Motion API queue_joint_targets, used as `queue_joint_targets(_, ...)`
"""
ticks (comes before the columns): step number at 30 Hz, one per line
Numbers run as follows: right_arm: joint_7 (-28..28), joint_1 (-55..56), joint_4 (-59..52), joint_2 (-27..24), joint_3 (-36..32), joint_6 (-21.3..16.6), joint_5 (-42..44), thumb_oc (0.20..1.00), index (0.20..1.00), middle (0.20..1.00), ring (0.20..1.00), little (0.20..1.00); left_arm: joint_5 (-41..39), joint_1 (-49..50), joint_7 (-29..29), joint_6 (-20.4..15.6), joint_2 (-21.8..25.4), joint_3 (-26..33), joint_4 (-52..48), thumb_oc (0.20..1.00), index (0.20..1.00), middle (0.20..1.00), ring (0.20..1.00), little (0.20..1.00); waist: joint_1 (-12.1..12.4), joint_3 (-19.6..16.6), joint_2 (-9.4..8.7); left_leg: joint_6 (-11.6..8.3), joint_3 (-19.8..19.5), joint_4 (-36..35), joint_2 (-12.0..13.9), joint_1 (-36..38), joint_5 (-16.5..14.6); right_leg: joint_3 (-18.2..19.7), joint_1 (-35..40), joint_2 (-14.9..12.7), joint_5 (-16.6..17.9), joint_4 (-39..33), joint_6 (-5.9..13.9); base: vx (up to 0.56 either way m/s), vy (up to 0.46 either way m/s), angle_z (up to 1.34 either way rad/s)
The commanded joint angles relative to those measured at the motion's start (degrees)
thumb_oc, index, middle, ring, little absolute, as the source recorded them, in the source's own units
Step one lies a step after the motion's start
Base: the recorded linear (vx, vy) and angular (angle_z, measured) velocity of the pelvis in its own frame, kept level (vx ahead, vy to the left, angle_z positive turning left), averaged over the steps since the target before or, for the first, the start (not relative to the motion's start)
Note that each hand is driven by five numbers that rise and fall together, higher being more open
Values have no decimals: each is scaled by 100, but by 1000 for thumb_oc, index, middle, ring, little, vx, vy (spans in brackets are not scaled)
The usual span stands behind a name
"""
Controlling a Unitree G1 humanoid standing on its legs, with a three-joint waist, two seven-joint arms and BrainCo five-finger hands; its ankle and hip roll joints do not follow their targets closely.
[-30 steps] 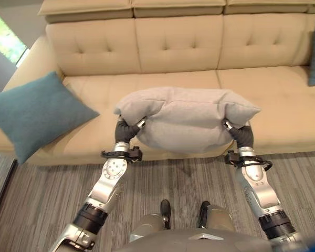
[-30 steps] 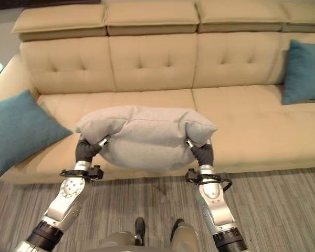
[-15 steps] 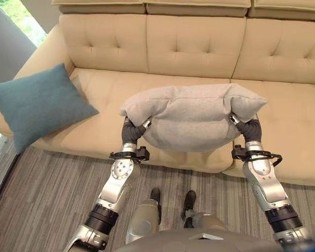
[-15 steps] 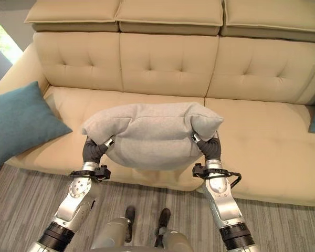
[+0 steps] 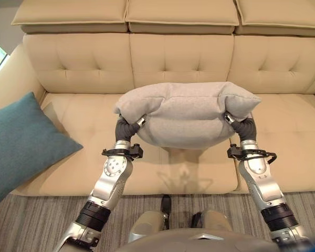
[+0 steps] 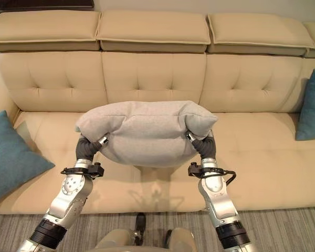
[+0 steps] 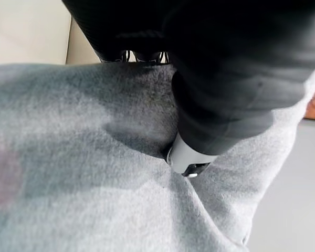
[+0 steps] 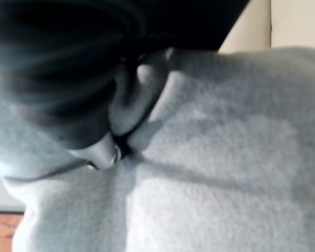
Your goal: Pick up all the scattered cushions and arrange them neatly on the sofa.
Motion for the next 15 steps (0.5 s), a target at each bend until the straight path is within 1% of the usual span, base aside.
queue_joint_targets(1,172,-348,-550,56,25,-571,-209,200,200,200,200,200,176,-184,-358,-513,-75,-258,-865,200,200,200,200,200,-21,-383,-195,-462,-27,249,246,89,-596,176,588,454,1128,-2499,50,166,-46,-2)
queue_joint_targets(2,173,-347,-550,56,25,-572,-209,200,200,200,200,200,175,-184,-360,-514,-74,-258,-864,200,200,200,200,200,-27,-366,-187,-465,-37,246,254,113,-599,163,634,464,1146,-2544,49,230,-135,15)
queue_joint_targets(3,119,-291,-543,15,-52,-612,-249,200,200,200,200,200,265,-196,-356,-531,-128,-297,-789,200,200,200,200,200,-42,-400,-284,-558,-57,253,210,153,-674,205,698,490,1257,-2973,79,124,-94,21)
queue_joint_targets(4,122,-289,-545,15,-56,-612,-246,200,200,200,200,200,264,-199,-357,-533,-128,-301,-785,200,200,200,200,200,-53,-387,-278,-562,-74,265,214,163,-683,185,741,496,1272,-3018,77,186,-159,38)
queue_joint_targets(5,95,-285,-503,-2,-121,-622,-250,200,200,200,200,200,238,-277,-391,-577,-195,-282,-788,200,200,200,200,200,-61,-395,-324,-714,-128,479,200,89,-712,133,946,526,1328,-3299,60,89,-118,41)
queue_joint_targets(6,52,-280,-492,-13,-167,-630,-244,200,200,200,200,200,228,-309,-410,-590,-216,-293,-796,200,200,200,200,200,-74,-389,-358,-778,-134,678,209,-25,-740,73,1065,524,1336,-3430,41,107,-152,69)
queue_joint_targets(7,24,-296,-490,-55,-209,-640,-250,200,200,200,200,200,232,-351,-401,-604,-227,-299,-789,200,200,200,200,200,-71,-380,-390,-824,-104,895,245,-169,-755,56,1160,494,1331,-3499,11,76,-108,85)
queue_joint_targets(8,-29,-321,-457,-123,-262,-639,-234,200,200,200,200,200,226,-400,-375,-606,-266,-298,-757,200,200,200,200,200,-95,-395,-398,-874,-47,1209,344,-390,-813,-18,1286,480,1309,-3623,-37,78,-60,88)
queue_joint_targets(9,-41,-336,-440,-157,-279,-626,-241,200,200,200,200,200,221,-431,-372,-592,-276,-292,-732,200,200,200,200,200,-97,-413,-385,-884,-9,1224,419,-435,-804,-65,1340,478,1293,-3655,-47,74,-16,66)
queue_joint_targets(10,-60,-351,-424,-188,-300,-613,-254,200,200,200,200,200,227,-480,-349,-584,-286,-285,-704,200,200,200,200,200,-108,-422,-385,-896,39,1201,517,-491,-748,-100,1380,467,1273,-3670,-49,61,17,34)
queue_joint_targets(13,-101,-399,-363,-259,-322,-568,-276,200,200,200,200,200,294,-616,-288,-538,-268,-313,-604,200,200,200,200,200,-133,-481,-365,-937,186,799,792,-495,-507,-180,1456,455,1245,-3734,-42,72,38,17)
queue_joint_targets(14,-140,-436,-328,-282,-332,-568,-293,200,200,200,200,200,365,-702,-233,-496,-249,-323,-572,200,200,200,200,200,-131,-478,-366,-965,215,744,845,-582,-411,-208,1489,447,1237,-3758,-25,92,71,8)
queue_joint_targets(15,-172,-470,-264,-279,-329,-544,-307,200,200,200,200,200,432,-775,-150,-497,-264,-282,-501,200,200,200,200,200,-121,-472,-339,-1014,161,572,900,-568,-314,-216,1508,439,1225,-3770,-27,105,84,-2)
